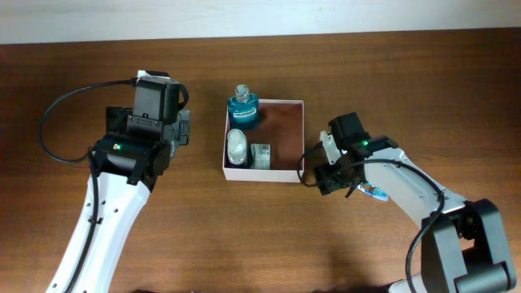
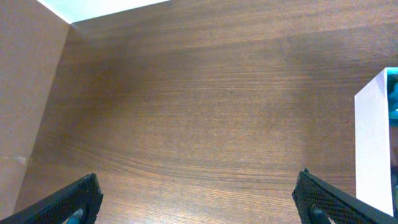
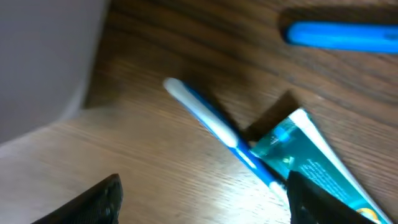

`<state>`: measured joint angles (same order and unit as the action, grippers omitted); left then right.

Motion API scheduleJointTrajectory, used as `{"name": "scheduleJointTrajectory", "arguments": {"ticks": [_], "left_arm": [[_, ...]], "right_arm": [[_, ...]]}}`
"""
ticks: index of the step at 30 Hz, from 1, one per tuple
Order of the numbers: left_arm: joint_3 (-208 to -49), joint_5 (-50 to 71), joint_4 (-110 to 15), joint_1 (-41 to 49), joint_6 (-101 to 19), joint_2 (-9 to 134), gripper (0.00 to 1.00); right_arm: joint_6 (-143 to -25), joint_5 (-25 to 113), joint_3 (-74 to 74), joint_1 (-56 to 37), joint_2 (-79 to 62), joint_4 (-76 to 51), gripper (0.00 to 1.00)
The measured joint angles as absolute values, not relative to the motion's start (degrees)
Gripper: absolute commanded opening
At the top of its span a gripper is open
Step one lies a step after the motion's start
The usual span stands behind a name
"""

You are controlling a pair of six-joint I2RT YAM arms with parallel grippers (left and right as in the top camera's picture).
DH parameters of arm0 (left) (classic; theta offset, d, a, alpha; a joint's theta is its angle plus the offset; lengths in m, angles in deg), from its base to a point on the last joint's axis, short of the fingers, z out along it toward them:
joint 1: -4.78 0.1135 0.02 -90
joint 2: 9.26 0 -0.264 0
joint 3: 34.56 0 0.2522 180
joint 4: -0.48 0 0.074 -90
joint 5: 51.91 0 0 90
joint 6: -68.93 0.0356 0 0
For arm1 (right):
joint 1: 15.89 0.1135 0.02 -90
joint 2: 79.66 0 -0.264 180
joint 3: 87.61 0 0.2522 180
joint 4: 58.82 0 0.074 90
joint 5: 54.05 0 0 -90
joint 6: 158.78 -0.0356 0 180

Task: Pack container
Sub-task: 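Grasp the blue toothbrush handle with the right gripper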

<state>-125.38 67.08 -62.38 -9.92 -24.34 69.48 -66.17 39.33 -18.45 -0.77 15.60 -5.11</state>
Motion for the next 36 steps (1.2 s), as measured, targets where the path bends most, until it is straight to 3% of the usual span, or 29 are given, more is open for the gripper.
{"name": "scheduleJointTrajectory", "arguments": {"ticks": [12, 13, 16, 19, 26, 36], "left_arm": [[-125.4, 67.1, -62.4, -9.9, -24.3, 69.5, 0.99], [-125.4, 67.1, -62.4, -9.9, -24.3, 69.5, 0.99], [-125.4, 67.1, -62.4, -9.9, -24.3, 69.5, 0.99], [-125.4, 67.1, -62.4, -9.9, -24.3, 69.5, 0.99], [-125.4, 67.1, -62.4, -9.9, -24.3, 69.5, 0.99], [-125.4, 67.1, -62.4, -9.9, -24.3, 69.5, 0.99]], "right_arm": [[-65.7, 35.1, -18.2, -0.8, 21.4, -6.6, 0.77], [-65.7, 35.1, -18.0, -0.8, 21.7, -6.8, 0.73], [-65.8, 35.1, -17.1, -0.8, 22.5, -7.9, 0.49], [-66.0, 34.9, -16.4, -0.8, 23.2, -8.3, 0.44], [-66.4, 34.9, -16.2, -1.5, 23.3, -8.2, 0.37], [-68.4, 34.6, -15.6, -5.0, 23.6, -3.9, 0.4]]}}
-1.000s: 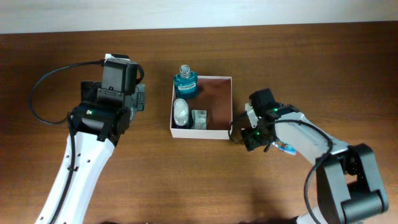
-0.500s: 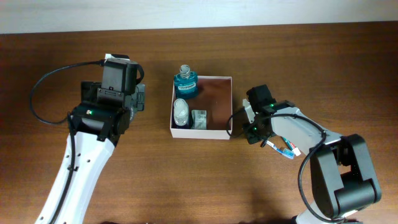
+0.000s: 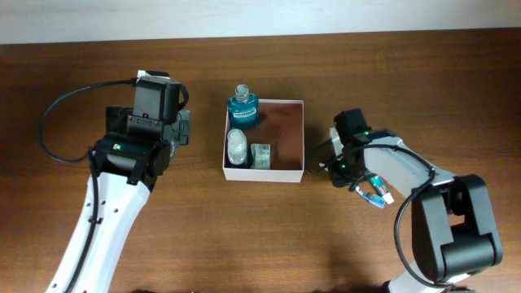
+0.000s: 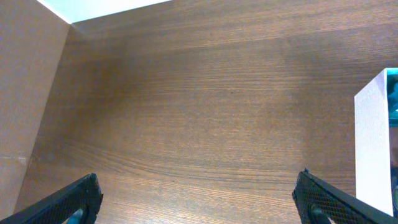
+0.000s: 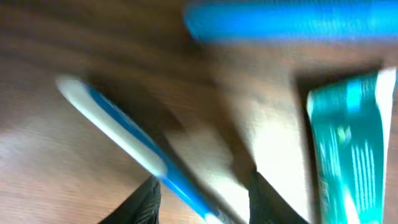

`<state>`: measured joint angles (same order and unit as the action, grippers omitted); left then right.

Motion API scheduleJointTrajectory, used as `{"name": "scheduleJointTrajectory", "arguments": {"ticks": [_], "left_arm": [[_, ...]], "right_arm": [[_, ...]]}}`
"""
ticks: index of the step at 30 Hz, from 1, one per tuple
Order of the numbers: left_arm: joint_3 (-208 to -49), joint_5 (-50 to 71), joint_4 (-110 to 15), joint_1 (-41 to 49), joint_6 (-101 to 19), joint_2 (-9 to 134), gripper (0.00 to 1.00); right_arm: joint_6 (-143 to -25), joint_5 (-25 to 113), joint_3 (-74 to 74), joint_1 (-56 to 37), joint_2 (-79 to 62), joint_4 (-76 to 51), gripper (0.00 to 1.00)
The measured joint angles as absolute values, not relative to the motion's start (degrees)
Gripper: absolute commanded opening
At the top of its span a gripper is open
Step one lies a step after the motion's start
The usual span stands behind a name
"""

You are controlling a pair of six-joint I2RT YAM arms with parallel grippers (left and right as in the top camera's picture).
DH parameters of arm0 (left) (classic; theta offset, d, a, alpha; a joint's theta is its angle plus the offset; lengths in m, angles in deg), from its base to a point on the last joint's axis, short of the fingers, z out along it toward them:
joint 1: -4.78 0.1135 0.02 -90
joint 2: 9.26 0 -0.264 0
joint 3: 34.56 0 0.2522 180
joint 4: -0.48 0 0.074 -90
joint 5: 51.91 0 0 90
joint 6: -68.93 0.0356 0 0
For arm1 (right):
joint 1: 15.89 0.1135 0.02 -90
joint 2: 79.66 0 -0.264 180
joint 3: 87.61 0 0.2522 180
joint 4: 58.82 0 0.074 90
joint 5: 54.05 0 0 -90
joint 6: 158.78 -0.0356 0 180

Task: Pack container
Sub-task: 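Grasp the blue toothbrush handle with the right gripper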

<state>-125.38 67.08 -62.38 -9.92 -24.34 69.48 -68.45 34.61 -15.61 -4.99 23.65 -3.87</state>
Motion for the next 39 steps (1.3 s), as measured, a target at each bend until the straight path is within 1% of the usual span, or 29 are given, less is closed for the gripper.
{"name": "scheduleJointTrajectory", "arguments": {"ticks": [1, 2, 8, 12, 18, 22, 29, 30, 32, 39], "left_arm": [[-125.4, 67.1, -62.4, -9.9, -24.3, 69.5, 0.99], [-125.4, 67.1, -62.4, -9.9, -24.3, 69.5, 0.99], [-125.4, 67.1, -62.4, -9.9, -24.3, 69.5, 0.99], [-125.4, 67.1, -62.4, -9.9, -24.3, 69.5, 0.99], [-125.4, 67.1, -62.4, -9.9, -24.3, 69.5, 0.99], [-125.4, 67.1, -62.4, -9.9, -24.3, 69.5, 0.99], [-125.4, 67.1, -62.4, -9.9, -24.3, 69.5, 0.99], [-125.4, 67.1, -62.4, -9.9, -24.3, 69.5, 0.99], [-125.4, 67.1, -62.4, -9.9, -24.3, 69.5, 0.99], [-125.4, 67.1, -62.4, -9.9, -24.3, 69.5, 0.99]], "right_arm": [[-68.9, 34.5, -15.6, -5.4, 23.6, -2.7, 0.45], [-69.5, 34.5, -15.6, -5.8, 23.6, -1.7, 0.46], [-71.4, 34.6, -15.5, -6.3, 23.7, 1.6, 0.46], [-71.9, 34.6, -15.6, -6.3, 23.7, 2.3, 0.33], [-72.2, 34.4, -15.6, -6.3, 23.7, 2.7, 0.24], [-72.3, 34.0, -15.6, -6.3, 23.7, 2.8, 0.13], [-73.1, 33.3, -15.6, -6.4, 23.7, 2.8, 0.12], [-73.1, 33.3, -15.6, -6.4, 23.7, 2.8, 0.11], [-73.2, 33.2, -15.6, -6.4, 23.7, 2.8, 0.04], [-73.3, 32.7, -15.6, -6.4, 23.6, 2.7, 0.04]]}}
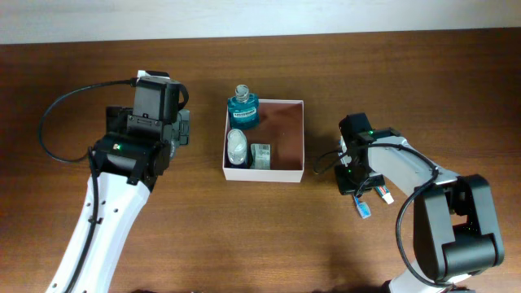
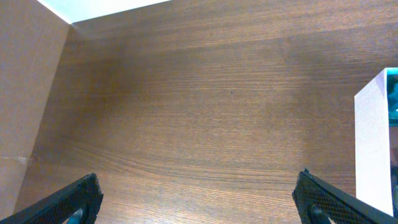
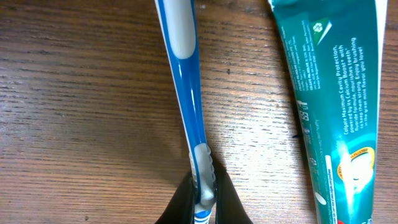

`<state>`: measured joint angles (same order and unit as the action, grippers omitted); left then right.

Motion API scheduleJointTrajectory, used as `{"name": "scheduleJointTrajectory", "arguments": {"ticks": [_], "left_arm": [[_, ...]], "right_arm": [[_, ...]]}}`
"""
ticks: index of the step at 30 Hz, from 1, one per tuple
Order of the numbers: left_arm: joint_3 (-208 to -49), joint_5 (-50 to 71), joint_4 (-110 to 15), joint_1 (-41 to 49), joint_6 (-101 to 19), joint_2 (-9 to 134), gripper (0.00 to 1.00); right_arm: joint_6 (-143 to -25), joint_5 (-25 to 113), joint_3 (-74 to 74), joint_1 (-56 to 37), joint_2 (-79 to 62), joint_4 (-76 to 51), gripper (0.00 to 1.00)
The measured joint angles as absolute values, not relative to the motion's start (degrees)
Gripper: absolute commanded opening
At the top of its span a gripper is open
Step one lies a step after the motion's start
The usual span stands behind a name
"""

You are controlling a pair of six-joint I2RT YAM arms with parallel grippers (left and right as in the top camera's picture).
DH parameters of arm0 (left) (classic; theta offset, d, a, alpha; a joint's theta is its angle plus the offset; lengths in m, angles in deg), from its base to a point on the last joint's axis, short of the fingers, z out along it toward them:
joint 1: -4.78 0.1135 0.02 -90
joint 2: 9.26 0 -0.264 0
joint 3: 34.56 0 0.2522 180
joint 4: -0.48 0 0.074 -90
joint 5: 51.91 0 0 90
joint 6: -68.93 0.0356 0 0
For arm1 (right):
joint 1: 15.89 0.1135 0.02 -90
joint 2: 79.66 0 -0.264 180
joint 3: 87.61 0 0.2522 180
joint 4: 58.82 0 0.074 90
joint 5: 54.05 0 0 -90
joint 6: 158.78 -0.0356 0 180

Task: Pack container
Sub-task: 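Grasp the blue toothbrush handle with the right gripper, then carry the toothbrush into the box and release it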

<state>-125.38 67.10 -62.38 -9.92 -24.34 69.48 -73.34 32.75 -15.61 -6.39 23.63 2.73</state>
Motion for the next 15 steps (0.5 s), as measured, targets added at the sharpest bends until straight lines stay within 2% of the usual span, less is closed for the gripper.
{"name": "scheduleJointTrajectory", "arguments": {"ticks": [5, 9, 15], "left_arm": [[-125.4, 67.1, -62.4, -9.9, -24.3, 69.5, 0.99], [-125.4, 67.1, -62.4, -9.9, -24.3, 69.5, 0.99], [-125.4, 67.1, -62.4, -9.9, -24.3, 69.5, 0.99]], "right_arm": [[-73.3, 32.9, -15.7, -6.4, 23.2, 3.2, 0.04], [-73.3, 35.5, -15.7, -6.4, 22.0, 8.9, 0.04], [-73.3, 39.9, -11.5, -6.1, 11.6, 14.4, 0.04]]}}
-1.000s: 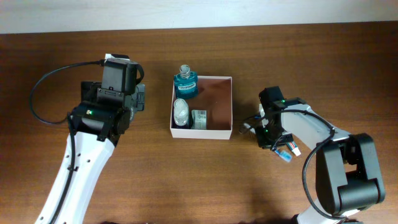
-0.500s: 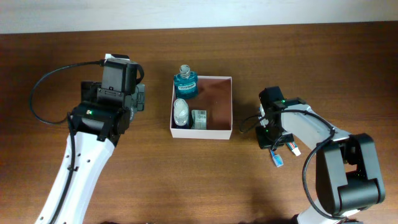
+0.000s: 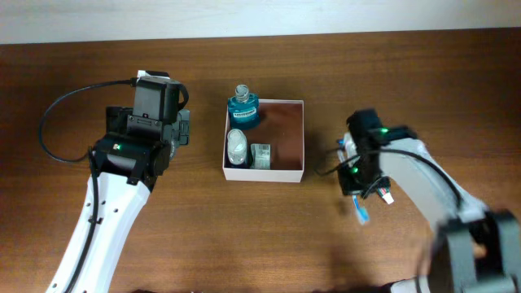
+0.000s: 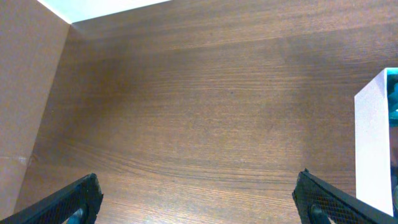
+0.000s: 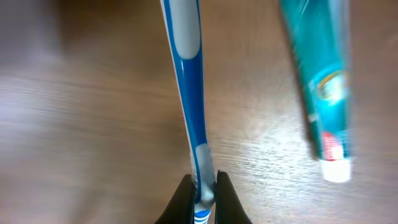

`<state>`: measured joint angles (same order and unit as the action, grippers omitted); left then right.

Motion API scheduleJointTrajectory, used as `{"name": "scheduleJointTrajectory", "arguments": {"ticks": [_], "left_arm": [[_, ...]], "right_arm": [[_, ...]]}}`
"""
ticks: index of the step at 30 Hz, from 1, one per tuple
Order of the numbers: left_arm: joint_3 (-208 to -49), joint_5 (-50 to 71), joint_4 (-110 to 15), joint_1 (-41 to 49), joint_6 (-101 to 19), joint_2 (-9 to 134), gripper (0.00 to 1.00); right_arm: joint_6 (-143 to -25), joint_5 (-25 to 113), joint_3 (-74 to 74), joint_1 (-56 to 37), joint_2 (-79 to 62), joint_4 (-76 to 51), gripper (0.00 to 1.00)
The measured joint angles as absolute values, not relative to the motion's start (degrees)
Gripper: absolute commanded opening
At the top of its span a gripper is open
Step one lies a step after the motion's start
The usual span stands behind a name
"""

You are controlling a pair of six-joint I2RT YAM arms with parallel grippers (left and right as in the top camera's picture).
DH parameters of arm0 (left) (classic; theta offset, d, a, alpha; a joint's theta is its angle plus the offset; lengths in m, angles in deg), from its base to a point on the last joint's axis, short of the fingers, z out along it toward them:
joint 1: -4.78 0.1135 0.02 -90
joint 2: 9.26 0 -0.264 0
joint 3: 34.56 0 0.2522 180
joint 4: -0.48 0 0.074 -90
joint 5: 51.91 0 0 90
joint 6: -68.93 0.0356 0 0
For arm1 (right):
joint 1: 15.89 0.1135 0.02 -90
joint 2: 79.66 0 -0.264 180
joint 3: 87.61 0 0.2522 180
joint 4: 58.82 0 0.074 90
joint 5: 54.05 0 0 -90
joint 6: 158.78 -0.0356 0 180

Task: Pack container
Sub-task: 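Carry the toothbrush into the box and release it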

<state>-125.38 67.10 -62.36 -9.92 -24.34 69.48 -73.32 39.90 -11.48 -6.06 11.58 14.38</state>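
A white box (image 3: 303, 138) stands mid-table holding a blue bottle (image 3: 242, 110) and two small white items (image 3: 237, 146). To its right my right gripper (image 5: 202, 191) is shut on the handle of a blue and white toothbrush (image 5: 188, 93), held a little above the wood. One end of the toothbrush (image 3: 361, 213) pokes out below the gripper in the overhead view. A teal toothpaste tube (image 5: 316, 81) lies on the table beside it. My left gripper (image 4: 196, 205) is open over bare wood, left of the box wall (image 4: 373, 149).
Brown wooden table (image 3: 244, 236) all round the box. The right half of the box (image 3: 281, 130) holds nothing. A pale wall runs along the table's far edge.
My right gripper, still shut on the toothbrush, now holds it clear of the table, where before it lay on the wood. The toothpaste stays on the table. The left arm has not moved.
My right gripper was open by the box's right side, over the toothbrush and toothpaste. Then it stood over the toothbrush with jaws closer together. Then it was shut on the handle, flat on the wood. Now the toothbrush is raised.
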Motion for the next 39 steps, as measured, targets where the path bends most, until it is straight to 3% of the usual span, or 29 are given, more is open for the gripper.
{"name": "scheduleJointTrajectory", "arguments": {"ticks": [7, 11, 23, 35, 36, 37, 38, 39], "left_arm": [[-125.4, 67.1, -62.4, -9.9, -24.3, 69.5, 0.99], [-125.4, 67.1, -62.4, -9.9, -24.3, 69.5, 0.99], [-125.4, 67.1, -62.4, -9.9, -24.3, 69.5, 0.99], [-125.4, 67.1, -62.4, -9.9, -24.3, 69.5, 0.99], [-125.4, 67.1, -62.4, -9.9, -24.3, 69.5, 1.0], [-125.4, 67.1, -62.4, -9.9, -24.3, 69.5, 1.0], [-125.4, 67.1, -62.4, -9.9, -24.3, 69.5, 0.99], [-125.4, 67.1, -62.4, -9.9, -24.3, 69.5, 0.99]], "right_arm": [[-77.7, 42.2, -6.2, 0.6, -6.7, 10.0, 0.04], [-79.6, 42.5, -6.1, 5.2, -8.9, 4.9, 0.04], [-80.9, 42.8, -6.0, 14.6, 4.0, -16.1, 0.04], [-80.9, 39.6, -6.0, 14.6, 15.5, -18.3, 0.06], [-80.9, 39.5, -6.0, 14.6, 15.7, -17.9, 0.12], [-80.9, 39.4, -6.0, 14.6, 15.8, -17.4, 0.26], [-80.8, 39.4, -6.0, 14.6, 15.8, -17.1, 0.46], [-80.8, 39.3, -6.0, 14.6, 15.8, -16.7, 0.55]]}}
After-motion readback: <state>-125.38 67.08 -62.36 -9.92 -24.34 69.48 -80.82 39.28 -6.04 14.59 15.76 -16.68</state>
